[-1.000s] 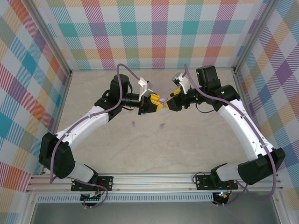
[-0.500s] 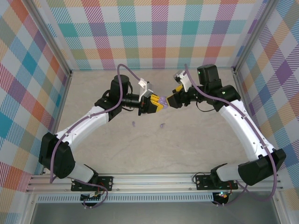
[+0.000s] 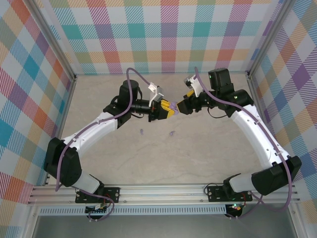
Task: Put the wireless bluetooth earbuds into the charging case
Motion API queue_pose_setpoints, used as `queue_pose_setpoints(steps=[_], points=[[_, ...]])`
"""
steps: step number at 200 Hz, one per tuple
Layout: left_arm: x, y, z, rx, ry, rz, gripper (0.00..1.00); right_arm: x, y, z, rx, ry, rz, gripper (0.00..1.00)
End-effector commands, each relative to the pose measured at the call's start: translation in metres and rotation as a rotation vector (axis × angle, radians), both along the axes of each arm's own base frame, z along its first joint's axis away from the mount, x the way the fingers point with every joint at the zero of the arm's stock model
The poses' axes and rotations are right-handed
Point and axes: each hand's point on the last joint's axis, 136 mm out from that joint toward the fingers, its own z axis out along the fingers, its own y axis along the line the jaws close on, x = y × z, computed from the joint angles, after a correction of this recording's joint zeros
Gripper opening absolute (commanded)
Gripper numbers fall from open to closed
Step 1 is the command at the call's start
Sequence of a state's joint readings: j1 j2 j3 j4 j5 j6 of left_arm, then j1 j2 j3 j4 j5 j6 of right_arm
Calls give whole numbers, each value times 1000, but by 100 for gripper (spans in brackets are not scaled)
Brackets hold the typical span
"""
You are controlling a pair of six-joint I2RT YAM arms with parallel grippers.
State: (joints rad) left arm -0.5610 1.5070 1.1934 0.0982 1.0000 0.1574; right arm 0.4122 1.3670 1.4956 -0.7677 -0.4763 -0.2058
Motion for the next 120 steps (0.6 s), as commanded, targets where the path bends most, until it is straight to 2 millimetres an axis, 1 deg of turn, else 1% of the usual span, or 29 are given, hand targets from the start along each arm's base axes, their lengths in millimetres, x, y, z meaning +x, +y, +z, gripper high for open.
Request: queue_pose_setpoints(steps=[1,27,58,85,120], points=[[1,-8,8,-34,-17,0,10,3,-2,-3,-8,18,-18,69],[2,-8,6,-30,-9,4,10,2,-3,-3,-9,15,-19,69],[0,-7,10,-37,-15,-3,10,2,-3,-8,-19,27,-16,69],[-6,-6,16,-48,-24,-29,9,2,-2,-14,-29,50,-11,69],[-14,-4,21,-60,-39,-58,8,11,-8,-21,-62,52,-57,69]])
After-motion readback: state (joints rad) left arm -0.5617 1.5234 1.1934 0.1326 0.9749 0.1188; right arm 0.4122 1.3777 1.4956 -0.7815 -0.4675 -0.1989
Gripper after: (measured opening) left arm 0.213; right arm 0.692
